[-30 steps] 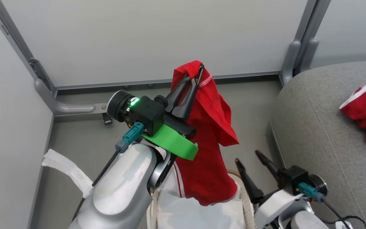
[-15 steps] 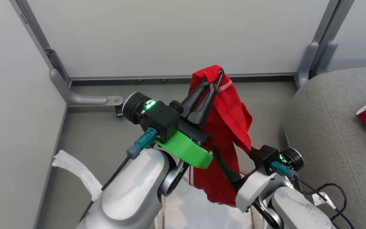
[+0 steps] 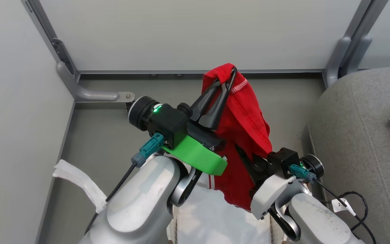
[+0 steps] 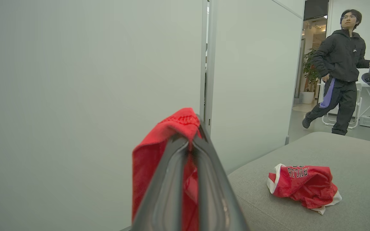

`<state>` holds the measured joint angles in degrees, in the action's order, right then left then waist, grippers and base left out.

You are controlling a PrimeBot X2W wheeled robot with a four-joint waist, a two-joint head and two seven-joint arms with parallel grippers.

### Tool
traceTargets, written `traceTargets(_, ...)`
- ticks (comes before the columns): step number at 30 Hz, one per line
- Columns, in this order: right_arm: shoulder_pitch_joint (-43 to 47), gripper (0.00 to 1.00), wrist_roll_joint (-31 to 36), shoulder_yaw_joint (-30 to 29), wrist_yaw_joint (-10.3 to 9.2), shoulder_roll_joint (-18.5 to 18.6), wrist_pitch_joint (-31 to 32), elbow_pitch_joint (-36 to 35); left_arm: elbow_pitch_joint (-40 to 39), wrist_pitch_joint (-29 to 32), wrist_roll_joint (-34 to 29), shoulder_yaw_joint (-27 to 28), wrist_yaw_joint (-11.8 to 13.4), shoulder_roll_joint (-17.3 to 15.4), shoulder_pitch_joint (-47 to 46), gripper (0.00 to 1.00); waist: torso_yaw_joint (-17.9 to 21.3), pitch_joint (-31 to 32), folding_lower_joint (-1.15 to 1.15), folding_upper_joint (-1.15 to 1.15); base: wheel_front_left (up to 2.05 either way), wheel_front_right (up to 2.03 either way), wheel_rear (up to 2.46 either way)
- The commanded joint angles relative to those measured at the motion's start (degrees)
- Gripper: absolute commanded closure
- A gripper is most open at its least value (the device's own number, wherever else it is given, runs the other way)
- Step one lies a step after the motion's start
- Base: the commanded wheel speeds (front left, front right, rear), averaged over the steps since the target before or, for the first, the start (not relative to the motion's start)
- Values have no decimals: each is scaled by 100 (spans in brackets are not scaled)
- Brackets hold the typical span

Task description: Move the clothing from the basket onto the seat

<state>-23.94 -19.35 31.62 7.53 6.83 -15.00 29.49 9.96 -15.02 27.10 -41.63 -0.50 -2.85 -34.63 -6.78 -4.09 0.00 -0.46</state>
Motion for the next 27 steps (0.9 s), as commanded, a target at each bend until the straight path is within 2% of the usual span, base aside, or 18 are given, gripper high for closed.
traceTargets(1,129,100,-48,-11,-8,48,-27,-52,80,-20,-30,63,38,-13,89,20,164,7,0,46,0,0,0)
traceTargets(2,161,100,-62,-33,-8,54,-27,-89,106,-20,-66,98,38,-13,105,0,243,3,0,46,0,0,0)
traceTargets(8,319,100,-120,-163,-8,91,-28,-458,433,-14,-313,383,20,-11,323,0,1071,-113,0,46,0,0,0)
traceTargets(19,626,100,-205,-534,-7,189,-28,-1026,780,-13,-904,767,-261,-20,955,0,2836,-394,0,46,0,0,0)
traceTargets(27,913,100,-243,-954,-7,194,-28,-1279,794,-14,-1170,954,-388,-21,1416,0,3630,-455,0,46,0,0,0)
